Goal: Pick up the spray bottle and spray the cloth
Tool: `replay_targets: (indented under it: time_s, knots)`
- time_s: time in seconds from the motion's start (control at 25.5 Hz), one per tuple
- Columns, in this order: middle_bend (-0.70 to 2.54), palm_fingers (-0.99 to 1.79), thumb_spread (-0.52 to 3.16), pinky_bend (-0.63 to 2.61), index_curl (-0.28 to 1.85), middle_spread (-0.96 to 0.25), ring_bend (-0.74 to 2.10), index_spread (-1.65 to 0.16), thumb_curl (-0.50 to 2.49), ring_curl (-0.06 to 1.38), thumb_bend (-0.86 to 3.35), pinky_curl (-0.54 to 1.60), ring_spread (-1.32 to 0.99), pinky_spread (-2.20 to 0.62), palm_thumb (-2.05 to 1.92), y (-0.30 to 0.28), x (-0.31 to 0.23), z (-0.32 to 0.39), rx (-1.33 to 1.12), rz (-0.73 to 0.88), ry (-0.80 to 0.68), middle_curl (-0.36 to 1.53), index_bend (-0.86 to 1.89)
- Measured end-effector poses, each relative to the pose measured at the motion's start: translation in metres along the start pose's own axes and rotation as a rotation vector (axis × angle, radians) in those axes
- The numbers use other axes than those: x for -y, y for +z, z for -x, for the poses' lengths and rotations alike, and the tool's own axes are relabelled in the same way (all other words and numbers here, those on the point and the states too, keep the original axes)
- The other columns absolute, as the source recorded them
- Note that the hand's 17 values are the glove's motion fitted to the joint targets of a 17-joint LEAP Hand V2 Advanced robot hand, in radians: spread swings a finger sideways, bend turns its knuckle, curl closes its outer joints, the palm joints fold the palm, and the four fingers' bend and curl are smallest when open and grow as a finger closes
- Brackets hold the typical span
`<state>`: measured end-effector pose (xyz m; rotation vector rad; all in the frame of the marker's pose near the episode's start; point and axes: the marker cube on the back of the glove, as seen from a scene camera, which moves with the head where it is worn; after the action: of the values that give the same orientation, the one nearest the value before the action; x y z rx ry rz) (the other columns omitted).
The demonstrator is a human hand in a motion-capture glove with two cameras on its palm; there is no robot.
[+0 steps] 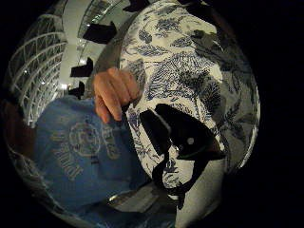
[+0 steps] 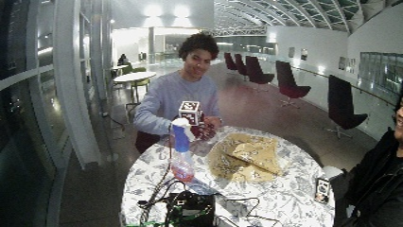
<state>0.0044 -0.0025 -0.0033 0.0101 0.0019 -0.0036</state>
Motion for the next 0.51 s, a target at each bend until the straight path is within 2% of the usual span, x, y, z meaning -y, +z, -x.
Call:
replay_targets:
  time_s: [0.24,0.51]
  knots:
    - [0.31,0.47,0.7,0.33,0.13,0.0,0.29,-0.32,0.09,0.13,0.21,0.15,0.04,0.16,0.39,-0.0029,0.0025,-0.0044,-0.005,0.001,-0.003,0.14,0.17]
    - [0.31,0.46,0.92,0.32,0.18,-0.01,0.29,-0.38,0.12,0.16,0.18,0.2,0.05,0.2,0.42,-0.0014,-0.0013,-0.0035,0.006,0.002,0.005,0.2,0.16]
